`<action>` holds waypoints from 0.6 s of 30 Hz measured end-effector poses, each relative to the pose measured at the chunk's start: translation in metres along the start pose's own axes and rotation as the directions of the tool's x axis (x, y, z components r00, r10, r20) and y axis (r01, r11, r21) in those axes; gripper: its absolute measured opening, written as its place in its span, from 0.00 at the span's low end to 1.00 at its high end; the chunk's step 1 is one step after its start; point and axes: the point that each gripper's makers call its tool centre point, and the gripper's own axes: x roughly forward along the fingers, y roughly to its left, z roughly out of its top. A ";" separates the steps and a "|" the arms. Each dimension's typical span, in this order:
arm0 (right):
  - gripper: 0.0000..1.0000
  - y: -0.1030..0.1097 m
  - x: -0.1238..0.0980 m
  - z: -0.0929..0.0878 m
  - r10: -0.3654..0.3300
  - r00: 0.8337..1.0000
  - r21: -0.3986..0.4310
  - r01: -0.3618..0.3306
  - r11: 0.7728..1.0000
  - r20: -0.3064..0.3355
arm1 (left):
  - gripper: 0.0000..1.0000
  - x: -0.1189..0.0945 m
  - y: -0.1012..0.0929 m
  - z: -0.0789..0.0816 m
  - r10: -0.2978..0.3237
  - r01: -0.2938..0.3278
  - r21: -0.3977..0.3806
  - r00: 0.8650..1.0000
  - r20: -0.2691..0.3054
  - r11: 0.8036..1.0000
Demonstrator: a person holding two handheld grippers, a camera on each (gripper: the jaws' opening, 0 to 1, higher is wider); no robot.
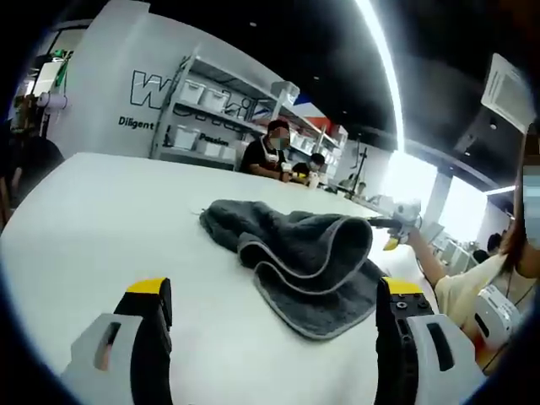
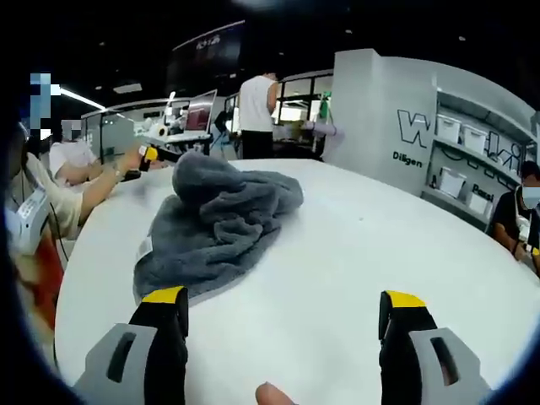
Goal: Fold the towel on the table until its edges align and the towel forms a compact rectangular stack.
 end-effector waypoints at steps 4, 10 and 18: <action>0.95 0.007 0.002 0.005 0.012 1.000 -0.010 -0.012 1.000 0.006 | 0.99 0.000 0.000 0.000 -0.002 0.002 -0.002 1.000 0.001 1.000; 0.96 0.028 0.003 0.022 0.053 0.998 -0.054 -0.050 0.997 0.040 | 0.98 0.001 0.001 0.000 -0.007 0.007 -0.006 1.000 -0.005 1.000; 0.95 0.051 0.010 0.031 0.102 0.994 -0.092 -0.097 0.991 0.050 | 0.98 0.000 -0.001 0.001 -0.007 0.007 -0.005 1.000 0.003 1.000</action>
